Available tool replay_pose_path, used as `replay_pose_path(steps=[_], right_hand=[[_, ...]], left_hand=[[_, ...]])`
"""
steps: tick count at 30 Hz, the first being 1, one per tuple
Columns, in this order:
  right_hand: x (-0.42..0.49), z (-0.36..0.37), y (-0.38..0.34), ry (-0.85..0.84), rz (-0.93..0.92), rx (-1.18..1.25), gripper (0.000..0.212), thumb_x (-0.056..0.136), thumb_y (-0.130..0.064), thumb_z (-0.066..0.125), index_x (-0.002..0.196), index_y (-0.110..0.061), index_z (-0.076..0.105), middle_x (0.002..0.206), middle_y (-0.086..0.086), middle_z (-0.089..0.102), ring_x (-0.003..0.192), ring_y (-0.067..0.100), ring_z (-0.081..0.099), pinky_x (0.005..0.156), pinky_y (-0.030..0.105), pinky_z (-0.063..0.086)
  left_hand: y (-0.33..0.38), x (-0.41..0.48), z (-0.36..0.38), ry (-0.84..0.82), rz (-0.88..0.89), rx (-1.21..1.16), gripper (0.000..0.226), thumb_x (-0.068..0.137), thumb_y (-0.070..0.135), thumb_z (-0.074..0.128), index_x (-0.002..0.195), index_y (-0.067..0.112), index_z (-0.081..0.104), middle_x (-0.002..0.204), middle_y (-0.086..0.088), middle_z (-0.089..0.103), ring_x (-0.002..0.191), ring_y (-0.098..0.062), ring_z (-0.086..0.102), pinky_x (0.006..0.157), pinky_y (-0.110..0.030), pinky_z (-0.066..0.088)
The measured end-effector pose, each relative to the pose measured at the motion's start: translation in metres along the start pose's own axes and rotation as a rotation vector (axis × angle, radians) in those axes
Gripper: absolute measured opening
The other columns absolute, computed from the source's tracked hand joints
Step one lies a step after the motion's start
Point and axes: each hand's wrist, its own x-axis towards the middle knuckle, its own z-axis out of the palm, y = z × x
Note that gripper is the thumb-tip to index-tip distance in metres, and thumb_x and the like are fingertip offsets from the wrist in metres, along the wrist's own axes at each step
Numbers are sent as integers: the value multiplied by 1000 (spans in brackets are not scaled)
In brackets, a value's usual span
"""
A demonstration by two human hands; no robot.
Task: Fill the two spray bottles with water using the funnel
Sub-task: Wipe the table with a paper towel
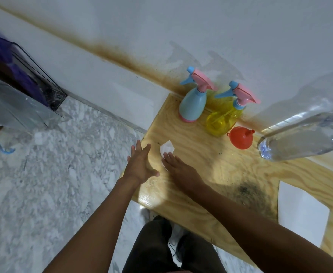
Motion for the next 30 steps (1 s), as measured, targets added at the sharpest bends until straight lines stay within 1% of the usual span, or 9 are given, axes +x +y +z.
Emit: replay_pose_path(steps=[5,7,9,12,16,20,23,26,30], right_hand=[[52,-14,7,-49,46,-8,50,88,-7,33,129,-3,63,134,14,62,122,27,62,96,34,52],[60,-21,15,-89,88,8,49,100,-5,30,148,-5,40,156,13,38,144,29,37,116,38,32],[56,-27,25,-136,215,30,52,103,-3,27,155,-9,24,165,8,18,152,28,18,122,39,17],[34,-30,39,-94,374,72,50,103,-4,30,153,-9,30,164,7,22,149,33,25,118,44,27],[-4,-30,33,-67,366,24,47,99,-2,40,146,4,38,157,23,32,144,38,33,117,46,27],[-20,-30,11,-144,373,68,54,101,4,29,154,-3,24,164,16,12,153,27,12,122,33,12],[-23,-29,-6,-110,289,39,48,99,4,30,146,3,41,158,22,29,146,34,30,117,37,30],[-18,-28,-7,-141,221,36,48,83,-2,33,113,2,70,124,23,67,113,35,67,89,39,56],[-21,-33,6,-128,150,-62,55,79,0,28,111,-1,72,119,18,70,111,33,68,92,43,54]], left_hand=[[1,-2,-2,-1,-3,-64,111,68,20,90,156,24,22,166,-2,-11,151,-21,-18,121,-47,-4],[1,-3,-2,-2,2,-76,110,68,19,90,155,24,23,166,-2,-11,151,-20,-18,121,-46,-5],[0,-4,-3,-4,6,-87,110,68,19,90,155,25,24,166,-2,-11,151,-20,-18,121,-46,-6],[-1,-3,-4,-20,10,-50,109,69,23,89,156,25,22,166,-3,-12,151,-20,-19,121,-46,-5],[0,-3,-4,-72,5,111,111,76,39,81,158,24,8,163,-4,-23,150,-22,-22,122,-46,-3],[9,-8,5,-83,7,305,110,82,52,70,157,21,-4,160,-8,-30,150,-25,-22,122,-44,-2],[16,-13,17,-105,39,309,109,84,49,70,157,21,-6,161,-6,-30,150,-25,-22,122,-45,-1],[15,-12,20,-108,44,308,113,82,48,72,157,21,-8,161,-5,-29,151,-25,-21,122,-46,0],[11,-10,20,-100,58,284,116,79,50,75,157,21,-6,162,-4,-28,151,-25,-21,122,-48,0]])
